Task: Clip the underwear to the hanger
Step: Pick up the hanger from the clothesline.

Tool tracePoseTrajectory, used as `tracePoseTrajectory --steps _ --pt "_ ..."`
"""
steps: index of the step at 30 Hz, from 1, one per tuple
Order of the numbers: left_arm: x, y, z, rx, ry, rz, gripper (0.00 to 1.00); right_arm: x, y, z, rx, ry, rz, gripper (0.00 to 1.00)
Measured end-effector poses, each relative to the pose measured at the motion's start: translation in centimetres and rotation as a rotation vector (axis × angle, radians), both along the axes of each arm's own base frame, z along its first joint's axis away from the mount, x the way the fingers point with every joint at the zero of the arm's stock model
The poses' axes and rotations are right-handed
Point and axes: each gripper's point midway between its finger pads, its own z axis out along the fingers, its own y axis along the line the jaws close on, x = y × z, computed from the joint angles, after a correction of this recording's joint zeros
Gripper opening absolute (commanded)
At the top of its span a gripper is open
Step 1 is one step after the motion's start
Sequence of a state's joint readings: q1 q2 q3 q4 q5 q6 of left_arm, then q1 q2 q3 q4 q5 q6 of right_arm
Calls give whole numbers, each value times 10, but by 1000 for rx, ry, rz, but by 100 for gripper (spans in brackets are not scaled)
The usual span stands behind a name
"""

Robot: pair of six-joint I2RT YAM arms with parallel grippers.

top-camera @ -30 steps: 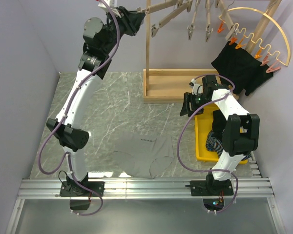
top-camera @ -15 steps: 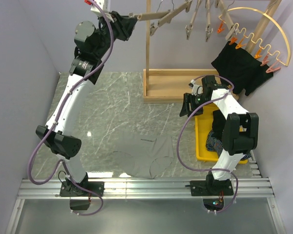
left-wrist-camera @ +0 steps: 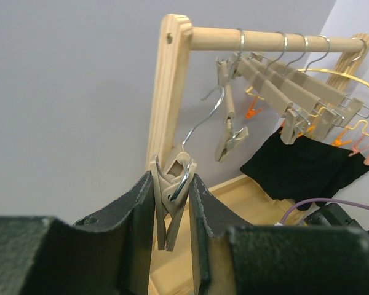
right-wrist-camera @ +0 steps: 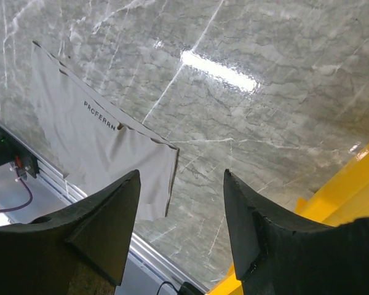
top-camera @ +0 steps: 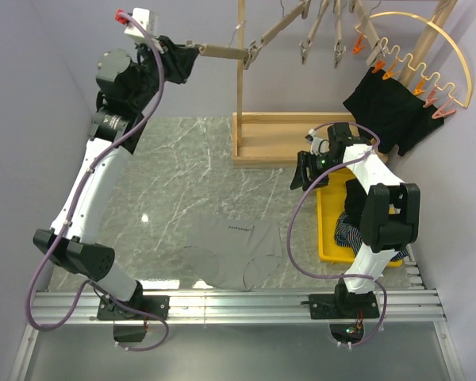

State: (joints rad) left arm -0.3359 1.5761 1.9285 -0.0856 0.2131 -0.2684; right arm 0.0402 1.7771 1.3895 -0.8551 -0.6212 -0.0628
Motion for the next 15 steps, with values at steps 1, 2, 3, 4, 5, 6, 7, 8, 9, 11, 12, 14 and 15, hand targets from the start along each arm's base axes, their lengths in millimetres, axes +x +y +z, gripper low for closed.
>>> tracePoseTrajectory --steps 1,2,3,4,5,6,7,8,9,11,12,14,15 --pt "-2 5 0 -2 3 6 0 0 0 0 2 -2 3 63" --pt "-4 8 -1 -2 7 9 0 0 1 1 6 -3 8 63" --pt "-6 12 -3 -2 13 12 0 0 1 2 9 -6 12 63" --pt "-8 16 -6 0 22 13 0 0 2 3 13 -9 16 63" --pt "-11 19 -10 1 38 12 0 0 2 4 16 -13 22 63" --pt "-13 22 -14 -2 58 8 0 1 3 6 19 -20 29 62" --pt "-15 25 -20 -4 84 2 0 1 3 7 22 -24 34 62" --pt "-16 30 -25 -10 107 0 0 2 4 8 26 -30 40 62" --pt "-17 36 -32 -15 135 1 0 2 5 9 30 -33 44 61" --pt "-19 52 -48 -31 203 15 0 3 6 10 39 -41 52 61" --pt "-20 59 -57 -34 234 30 0 4 7 12 44 -48 57 61" --pt "-24 72 -77 -46 294 47 0 7 8 16 53 -66 62 60" --pt "-29 74 -86 -48 319 46 0 10 9 20 58 -79 65 60"
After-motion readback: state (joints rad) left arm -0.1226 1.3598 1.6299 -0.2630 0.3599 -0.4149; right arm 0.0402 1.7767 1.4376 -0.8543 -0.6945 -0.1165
